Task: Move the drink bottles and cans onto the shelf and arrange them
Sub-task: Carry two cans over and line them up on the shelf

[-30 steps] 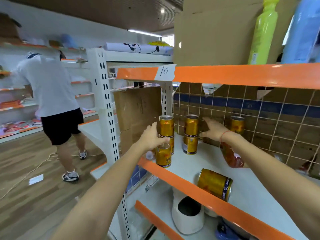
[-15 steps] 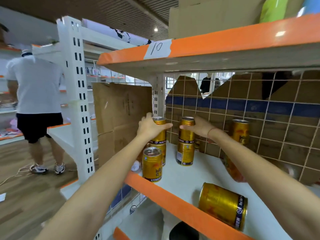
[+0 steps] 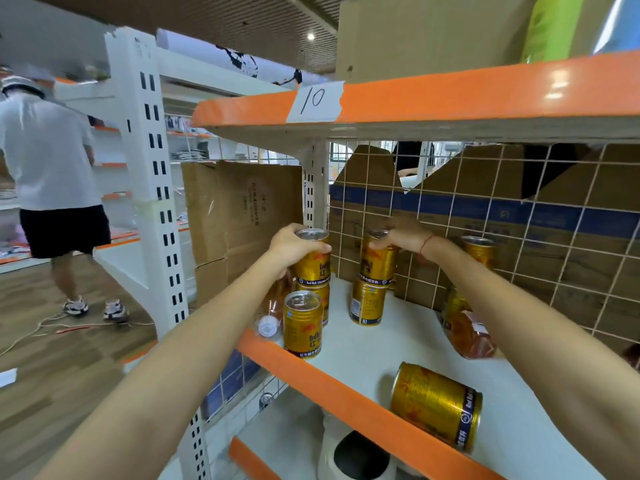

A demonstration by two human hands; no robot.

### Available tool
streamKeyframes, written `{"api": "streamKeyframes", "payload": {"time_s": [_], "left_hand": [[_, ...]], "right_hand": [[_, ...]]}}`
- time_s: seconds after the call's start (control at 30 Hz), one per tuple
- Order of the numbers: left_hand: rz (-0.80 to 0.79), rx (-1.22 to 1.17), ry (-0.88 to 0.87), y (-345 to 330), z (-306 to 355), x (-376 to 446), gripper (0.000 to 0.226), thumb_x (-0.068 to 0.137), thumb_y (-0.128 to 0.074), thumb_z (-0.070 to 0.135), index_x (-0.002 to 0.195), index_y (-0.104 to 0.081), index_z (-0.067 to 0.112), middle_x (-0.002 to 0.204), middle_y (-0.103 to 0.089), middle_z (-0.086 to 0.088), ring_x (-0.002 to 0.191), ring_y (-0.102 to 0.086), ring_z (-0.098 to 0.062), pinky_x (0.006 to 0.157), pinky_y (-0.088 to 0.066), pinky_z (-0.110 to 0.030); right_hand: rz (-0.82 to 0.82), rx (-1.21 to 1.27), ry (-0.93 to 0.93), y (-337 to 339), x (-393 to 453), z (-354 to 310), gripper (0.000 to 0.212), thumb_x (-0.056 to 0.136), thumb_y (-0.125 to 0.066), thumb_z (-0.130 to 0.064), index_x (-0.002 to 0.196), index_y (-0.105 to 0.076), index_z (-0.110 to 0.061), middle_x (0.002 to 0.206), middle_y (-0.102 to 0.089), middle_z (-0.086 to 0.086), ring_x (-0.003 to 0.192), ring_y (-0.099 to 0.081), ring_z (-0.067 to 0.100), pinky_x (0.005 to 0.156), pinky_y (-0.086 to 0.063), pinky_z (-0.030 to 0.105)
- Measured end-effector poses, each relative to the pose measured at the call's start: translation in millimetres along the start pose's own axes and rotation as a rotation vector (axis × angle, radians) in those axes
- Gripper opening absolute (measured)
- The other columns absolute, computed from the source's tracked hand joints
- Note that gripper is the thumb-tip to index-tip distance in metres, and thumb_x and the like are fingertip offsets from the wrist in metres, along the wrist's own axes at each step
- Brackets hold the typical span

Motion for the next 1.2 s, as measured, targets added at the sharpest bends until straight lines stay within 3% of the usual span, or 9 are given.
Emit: {"api": "streamKeyframes", "payload": {"time_s": [0.27,0.43,0.7,0.77,0.83,0.87,0.93,1.03,1.2], "left_hand": [[-0.325,0.003,0.008,-3.6,36.8,-28.1,0.059,0.076,-0.076,0.016,0.129,-0.05,0.023,0.124,-0.056,-0.002,0.11,-0.054,-0.019,0.086,-0.048,-0.03],[-0.588,0.046,0.016,-30.7,56.5,-47.8,0.051,0.076,-0.076,0.013,0.121,-0.056,0.027,0.122,-0.06,-0.001,0.115,-0.057,-0.022,0.1,-0.047,-0.041],[-0.868,0.264,-0.095,-100.2,106.0,-93.7,0.059,0.08,-0.072,0.006,0.13,-0.048,0.023,0.127,-0.054,0.004,0.12,-0.051,-0.017,0.101,-0.042,-0.033],[-0.914,0.305,-0.14,-123.9,119.4,-107.9,0.063,0.08,-0.072,0.006,0.135,-0.045,0.02,0.129,-0.052,0.005,0.12,-0.049,-0.015,0.098,-0.042,-0.029],[-0.948,0.32,-0.192,-149.7,129.9,-120.5,0.061,0.079,-0.073,0.007,0.133,-0.047,0.02,0.129,-0.053,0.004,0.12,-0.05,-0.015,0.099,-0.043,-0.03],[-0.958,0.335,-0.21,-162.1,133.2,-127.0,0.06,0.079,-0.074,0.008,0.132,-0.047,0.021,0.129,-0.053,0.003,0.119,-0.051,-0.015,0.099,-0.043,-0.031],[-0.973,0.383,-0.253,-185.6,136.0,-138.9,0.061,0.078,-0.075,0.012,0.132,-0.048,0.021,0.13,-0.054,0.002,0.119,-0.051,-0.016,0.1,-0.043,-0.033],[-1.015,0.435,-0.313,-219.4,133.1,-155.7,0.061,0.078,-0.075,0.013,0.132,-0.048,0.018,0.128,-0.055,0.0,0.115,-0.052,-0.015,0.094,-0.044,-0.029],[-1.049,0.543,-0.352,-262.4,123.4,-172.0,0.058,0.077,-0.076,0.01,0.129,-0.051,0.012,0.127,-0.057,-0.004,0.113,-0.055,-0.02,0.095,-0.046,-0.032]], "right_hand": [[-0.076,0.005,-0.029,57.2,-110.9,-39.3,0.046,0.098,-0.035,-0.001,0.14,-0.02,0.011,0.146,-0.028,0.02,0.138,-0.025,0.031,0.085,-0.032,0.024],[-0.104,-0.084,-0.062,78.1,-136.5,-18.6,0.039,0.099,-0.037,-0.006,0.136,-0.031,0.005,0.145,-0.029,0.017,0.138,-0.026,0.03,0.102,-0.029,0.028],[-0.141,0.003,-0.278,94.5,-173.2,67.3,0.033,0.081,-0.065,-0.003,0.111,-0.057,-0.016,0.113,-0.06,0.007,0.116,-0.053,0.028,0.086,-0.047,0.03],[-0.107,0.005,-0.378,109.9,-203.2,61.5,0.031,0.088,-0.053,0.005,0.118,-0.054,0.012,0.131,-0.048,0.028,0.13,-0.04,0.039,0.087,-0.048,0.024],[-0.105,-0.051,-0.409,115.4,-224.3,72.6,0.044,0.095,-0.032,0.012,0.129,-0.013,0.032,0.144,-0.021,0.039,0.137,-0.025,0.044,0.09,-0.039,0.023],[-0.113,-0.088,-0.445,117.2,-235.5,78.4,0.045,0.095,-0.033,0.011,0.129,-0.013,0.031,0.144,-0.021,0.039,0.137,-0.027,0.044,0.095,-0.037,0.027],[-0.131,-0.09,-0.535,113.4,-240.7,117.8,0.034,0.084,-0.057,-0.002,0.113,-0.053,0.015,0.127,-0.052,0.032,0.12,-0.048,0.041,0.094,-0.046,0.03],[-0.122,-0.11,-0.529,114.6,-249.1,159.2,0.02,0.078,-0.061,-0.003,0.074,-0.046,-0.016,0.069,-0.05,-0.001,0.07,-0.049,0.017,0.046,-0.039,0.004],[-0.155,-0.113,-0.547,118.2,-270.8,162.7,0.014,0.087,-0.052,0.005,0.094,-0.053,-0.008,0.104,-0.056,0.008,0.084,-0.049,0.015,0.054,-0.039,0.005]]}}
Point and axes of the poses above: each hand's wrist, its own x-axis towards the middle knuckle, its own y-axis out of the back of the hand, z = x × y, the point moved 5 cm from there along x, towards the middle knuckle
